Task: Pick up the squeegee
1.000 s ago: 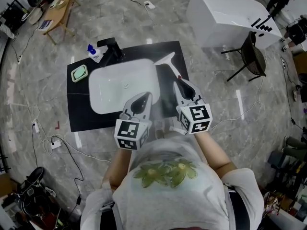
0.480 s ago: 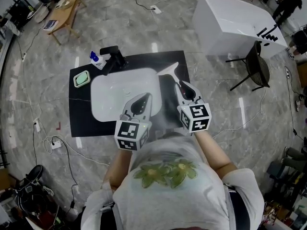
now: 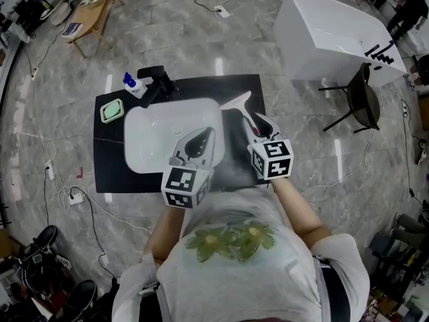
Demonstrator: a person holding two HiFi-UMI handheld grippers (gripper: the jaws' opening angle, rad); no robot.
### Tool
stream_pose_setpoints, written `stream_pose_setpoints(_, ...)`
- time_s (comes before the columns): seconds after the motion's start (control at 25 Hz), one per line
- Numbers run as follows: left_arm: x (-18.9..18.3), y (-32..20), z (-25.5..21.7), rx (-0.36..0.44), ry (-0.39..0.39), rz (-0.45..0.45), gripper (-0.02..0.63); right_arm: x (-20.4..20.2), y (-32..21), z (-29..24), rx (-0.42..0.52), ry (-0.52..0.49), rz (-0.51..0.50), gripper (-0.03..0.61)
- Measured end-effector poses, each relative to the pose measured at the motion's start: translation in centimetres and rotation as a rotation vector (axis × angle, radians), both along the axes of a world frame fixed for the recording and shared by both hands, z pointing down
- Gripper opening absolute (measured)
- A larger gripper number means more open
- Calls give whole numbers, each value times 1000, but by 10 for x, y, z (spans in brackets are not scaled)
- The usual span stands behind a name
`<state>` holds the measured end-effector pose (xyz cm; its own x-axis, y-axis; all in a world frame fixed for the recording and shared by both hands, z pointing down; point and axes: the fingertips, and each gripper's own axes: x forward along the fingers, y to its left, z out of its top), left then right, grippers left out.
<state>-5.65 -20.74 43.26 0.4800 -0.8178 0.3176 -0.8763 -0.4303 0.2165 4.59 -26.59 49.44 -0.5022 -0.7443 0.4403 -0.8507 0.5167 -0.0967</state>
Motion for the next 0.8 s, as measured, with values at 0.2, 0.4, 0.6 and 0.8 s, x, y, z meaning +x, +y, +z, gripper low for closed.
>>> stream_pose_setpoints(0.2, -3, -5, 5, -9, -8, -7, 9, -1, -11, 15, -30, 12, -10, 95)
stream_pose_setpoints(0.4, -7, -15, 3, -15, -15, -11, 9, -5, -20, 31, -76, 35, -40, 106)
stream_pose_setpoints(0.6, -10, -24, 5, -22, -11, -14, 9, -8, -26, 53, -121, 61, -56, 114)
stream_pose_setpoints(0.8, -9, -26, 16, -52, -10, -10, 9, -9, -28, 71, -156, 82, -60, 117)
